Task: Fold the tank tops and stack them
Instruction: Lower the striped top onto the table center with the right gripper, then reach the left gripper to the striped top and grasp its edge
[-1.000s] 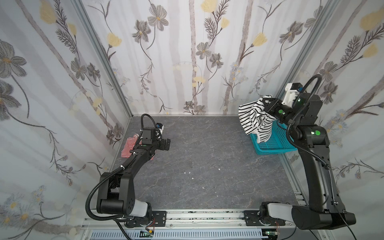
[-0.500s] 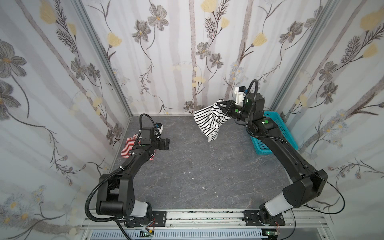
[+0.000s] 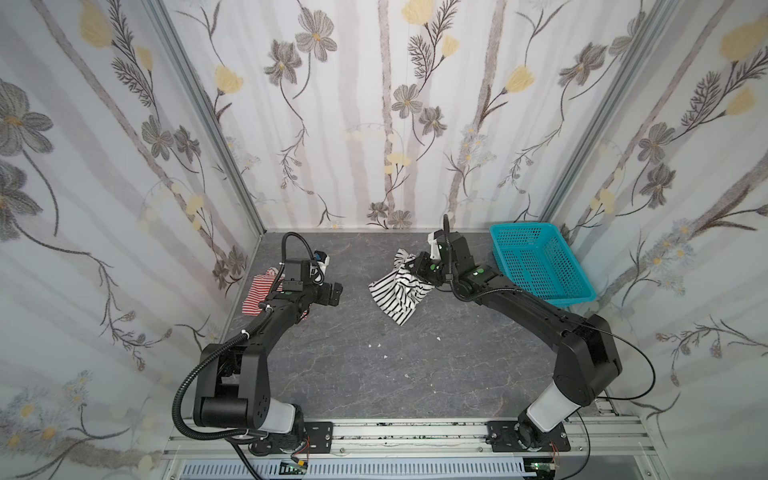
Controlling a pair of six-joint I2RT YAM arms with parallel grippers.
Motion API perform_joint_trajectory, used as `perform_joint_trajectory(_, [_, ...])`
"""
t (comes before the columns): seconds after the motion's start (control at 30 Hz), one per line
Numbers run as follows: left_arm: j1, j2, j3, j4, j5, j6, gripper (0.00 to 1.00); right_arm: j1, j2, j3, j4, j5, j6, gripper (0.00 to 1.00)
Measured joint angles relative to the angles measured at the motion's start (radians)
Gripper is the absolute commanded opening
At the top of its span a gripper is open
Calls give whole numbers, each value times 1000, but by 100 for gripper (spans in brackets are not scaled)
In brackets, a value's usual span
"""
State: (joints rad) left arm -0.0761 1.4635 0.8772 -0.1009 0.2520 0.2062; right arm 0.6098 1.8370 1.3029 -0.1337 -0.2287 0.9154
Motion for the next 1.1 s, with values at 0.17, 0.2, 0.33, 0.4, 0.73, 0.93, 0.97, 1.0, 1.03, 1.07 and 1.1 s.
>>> perform_joint_trajectory(0.17, [-35,17,9,-27,52,15,100,-4,109,-11,-13,21,3,0])
perform_joint_trajectory(0.2, [-60,14,4,-31,60,33,100,-4,142,12,-36,38,3,0])
perform_joint_trajectory(0.33, [-187,-28,-61,-55,59,104,100,-14,276,179,-157,139,-27,0])
perform_joint_trajectory(0.4, [-234,-53,-89,-67,55,132,100,-23,325,245,-201,200,-45,0])
perform_joint_trajectory(0.73, [-478,-17,-122,-93,-10,220,100,-58,352,150,-268,281,-46,0])
perform_joint_trajectory(0.93, [-599,103,-45,-82,-93,245,100,-59,327,77,-231,280,-26,0])
perform_joint_trajectory(0.97, [-621,120,-36,-81,-105,252,100,-60,327,67,-222,280,-22,0])
perform_joint_trajectory(1.0, [-641,134,-29,-79,-119,261,100,-60,327,58,-215,279,-17,0])
perform_joint_trajectory(1.03, [-657,145,-24,-77,-133,262,100,-60,326,50,-210,277,-16,0])
perform_joint_trajectory(1.07, [-674,155,-20,-74,-145,265,100,-60,325,42,-204,273,-15,0])
perform_joint_trajectory(1.1, [-690,164,-18,-72,-154,266,100,-60,324,35,-195,264,-13,0])
